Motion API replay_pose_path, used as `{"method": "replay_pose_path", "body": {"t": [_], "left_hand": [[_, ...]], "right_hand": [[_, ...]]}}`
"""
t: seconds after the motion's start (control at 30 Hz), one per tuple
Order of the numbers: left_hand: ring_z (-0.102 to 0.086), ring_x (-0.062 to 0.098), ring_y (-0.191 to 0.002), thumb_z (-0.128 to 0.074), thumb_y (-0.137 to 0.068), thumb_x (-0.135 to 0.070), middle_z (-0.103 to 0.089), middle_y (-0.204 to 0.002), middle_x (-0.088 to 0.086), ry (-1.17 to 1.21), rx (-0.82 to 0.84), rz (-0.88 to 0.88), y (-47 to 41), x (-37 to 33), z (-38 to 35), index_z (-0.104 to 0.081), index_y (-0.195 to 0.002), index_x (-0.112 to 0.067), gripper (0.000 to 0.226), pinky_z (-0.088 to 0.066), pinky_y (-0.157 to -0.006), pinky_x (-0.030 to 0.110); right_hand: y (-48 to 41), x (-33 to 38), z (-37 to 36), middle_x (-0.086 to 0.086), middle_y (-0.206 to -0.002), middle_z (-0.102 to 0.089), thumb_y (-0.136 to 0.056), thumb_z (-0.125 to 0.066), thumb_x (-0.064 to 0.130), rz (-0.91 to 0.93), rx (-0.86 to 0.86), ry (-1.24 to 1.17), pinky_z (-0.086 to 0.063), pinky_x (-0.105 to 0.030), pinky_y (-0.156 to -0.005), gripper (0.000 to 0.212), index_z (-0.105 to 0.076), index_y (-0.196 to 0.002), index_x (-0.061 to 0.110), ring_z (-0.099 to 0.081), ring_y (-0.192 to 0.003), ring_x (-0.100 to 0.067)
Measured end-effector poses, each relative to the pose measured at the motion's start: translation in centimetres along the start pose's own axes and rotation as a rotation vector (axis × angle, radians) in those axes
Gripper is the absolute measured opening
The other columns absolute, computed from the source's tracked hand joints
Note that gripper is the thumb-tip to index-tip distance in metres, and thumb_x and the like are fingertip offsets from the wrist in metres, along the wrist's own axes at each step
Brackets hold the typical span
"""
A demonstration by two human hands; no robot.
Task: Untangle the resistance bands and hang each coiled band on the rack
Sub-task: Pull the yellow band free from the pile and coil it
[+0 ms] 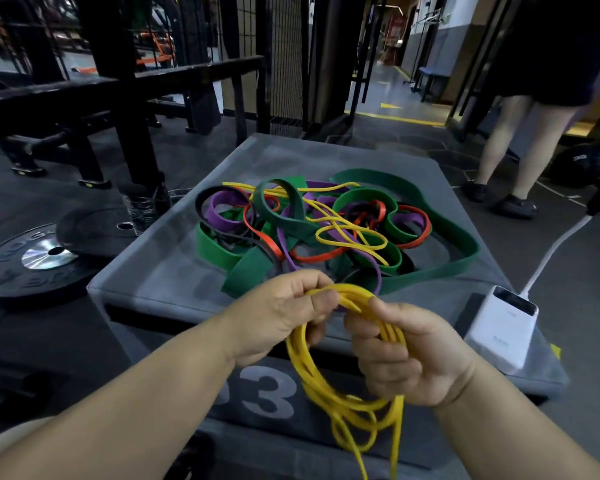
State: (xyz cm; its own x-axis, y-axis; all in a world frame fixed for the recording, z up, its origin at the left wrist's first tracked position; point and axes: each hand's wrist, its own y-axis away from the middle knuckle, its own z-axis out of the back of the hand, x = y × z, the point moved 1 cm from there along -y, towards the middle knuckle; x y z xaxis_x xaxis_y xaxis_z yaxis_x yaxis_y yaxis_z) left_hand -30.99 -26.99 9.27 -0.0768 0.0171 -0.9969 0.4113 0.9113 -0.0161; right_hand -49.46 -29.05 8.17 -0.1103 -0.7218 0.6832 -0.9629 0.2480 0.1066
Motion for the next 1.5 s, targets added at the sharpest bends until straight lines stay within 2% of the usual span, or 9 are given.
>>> {"method": "replay_pose_path", "body": {"t": [0.2, 0.33, 0.5, 0.7, 0.87, 1.0, 1.13, 1.27, 1.5], "left_hand": [[-0.038, 0.006, -0.041, -0.059, -0.080, -0.017, -0.047, -0.056, -0.003, 0.278, -0.024, -0.008, -0.1, -0.2, 0.6, -0.051, -0.092, -0.007, 0.017, -0.036, -0.060, 0.027], [-0.036, 0.004, -0.041, -0.060, -0.078, -0.015, -0.045, -0.056, -0.005, 0.285, -0.054, 0.001, -0.1, 0.0, 0.6, -0.052, -0.092, -0.009, 0.017, -0.040, -0.046, 0.020], [-0.040, 0.008, -0.046, -0.061, -0.080, -0.025, -0.045, -0.054, -0.004, 0.253, -0.219, -0.077, -0.6, 0.0, 0.4, -0.054, -0.085, -0.010, 0.018, -0.041, -0.050, 0.021], [-0.048, 0.011, -0.051, -0.065, -0.081, -0.020, -0.050, -0.056, -0.002, 0.311, -0.256, -0.087, -0.7, 0.3, 0.1, -0.055, -0.086, -0.010, 0.014, -0.046, -0.050, 0.023], [-0.050, 0.008, -0.050, -0.059, -0.076, -0.018, -0.055, -0.060, -0.003, 0.357, -0.246, -0.086, -0.6, 0.2, 0.0, -0.055, -0.094, -0.011, 0.020, -0.041, -0.046, 0.018], [-0.044, 0.005, -0.046, -0.058, -0.075, -0.016, -0.057, -0.062, -0.003, 0.417, -0.234, -0.102, -0.7, 0.1, -0.2, -0.056, -0.094, -0.012, 0.020, -0.038, -0.051, 0.021], [-0.051, 0.007, -0.052, -0.060, -0.074, -0.021, -0.059, -0.063, -0.001, 0.312, -0.226, -0.049, -0.8, 0.7, -0.3, -0.057, -0.095, -0.012, 0.023, -0.046, -0.055, 0.026], [-0.053, 0.009, -0.062, -0.060, -0.075, -0.034, -0.059, -0.063, -0.004, 0.123, -0.227, -0.015, -0.9, 1.5, -0.6, -0.059, -0.098, -0.013, 0.031, -0.046, -0.060, 0.026], [-0.054, 0.008, -0.065, -0.056, -0.086, -0.033, -0.057, -0.067, -0.005, 0.121, -0.198, 0.016, -0.7, 1.7, -1.0, -0.066, -0.097, -0.015, 0.023, -0.049, -0.064, 0.023]], "right_hand": [[0.3, 0.3, 0.0, -0.004, -0.064, -0.053, -0.055, -0.092, 0.042, 0.225, -0.393, 0.237, -0.055, -0.033, -0.069, 0.046, -0.055, -0.052, 0.016, -0.058, -0.059, -0.019], [0.6, 0.7, 0.2, 0.001, -0.059, -0.055, -0.081, -0.076, 0.039, 0.378, -0.210, 0.215, -0.042, -0.048, -0.099, 0.034, -0.058, -0.061, 0.018, -0.062, -0.067, -0.021], [0.4, 0.7, 0.0, 0.004, -0.070, -0.063, -0.102, -0.049, 0.029, 0.264, 0.059, 0.135, -0.051, -0.022, -0.069, 0.027, -0.060, -0.087, 0.010, -0.043, -0.045, -0.007], [0.0, 0.8, 0.1, -0.015, -0.100, -0.070, -0.105, -0.042, 0.025, 0.292, 0.041, 0.139, -0.042, -0.017, -0.059, 0.035, -0.039, -0.072, 0.013, -0.040, -0.044, -0.005], [-0.3, 0.7, -0.2, -0.011, -0.112, -0.065, -0.102, -0.048, 0.026, 0.494, 0.040, 0.131, -0.046, -0.032, -0.089, 0.028, -0.065, -0.089, 0.007, -0.059, -0.076, -0.012], [-0.2, 0.6, -0.4, -0.009, -0.105, -0.067, -0.101, -0.050, 0.029, 0.583, 0.036, 0.151, -0.025, -0.047, -0.112, 0.031, -0.068, -0.096, 0.004, -0.058, -0.107, -0.026], [0.1, 0.9, -0.9, -0.009, -0.098, -0.067, -0.103, -0.048, 0.023, 0.601, 0.097, 0.047, -0.038, -0.043, -0.102, 0.028, -0.060, -0.114, 0.001, -0.060, -0.076, -0.018], [0.2, 0.8, -1.1, -0.009, -0.099, -0.068, -0.101, -0.048, 0.012, 0.588, 0.117, 0.067, -0.043, -0.026, -0.070, 0.054, -0.028, -0.152, 0.011, -0.034, -0.045, -0.006], [0.2, 1.0, -1.4, -0.021, -0.135, -0.052, -0.102, -0.041, 0.005, 0.588, 0.128, 0.102, -0.042, -0.019, -0.055, 0.050, -0.032, -0.151, 0.007, -0.038, -0.054, -0.008]]}}
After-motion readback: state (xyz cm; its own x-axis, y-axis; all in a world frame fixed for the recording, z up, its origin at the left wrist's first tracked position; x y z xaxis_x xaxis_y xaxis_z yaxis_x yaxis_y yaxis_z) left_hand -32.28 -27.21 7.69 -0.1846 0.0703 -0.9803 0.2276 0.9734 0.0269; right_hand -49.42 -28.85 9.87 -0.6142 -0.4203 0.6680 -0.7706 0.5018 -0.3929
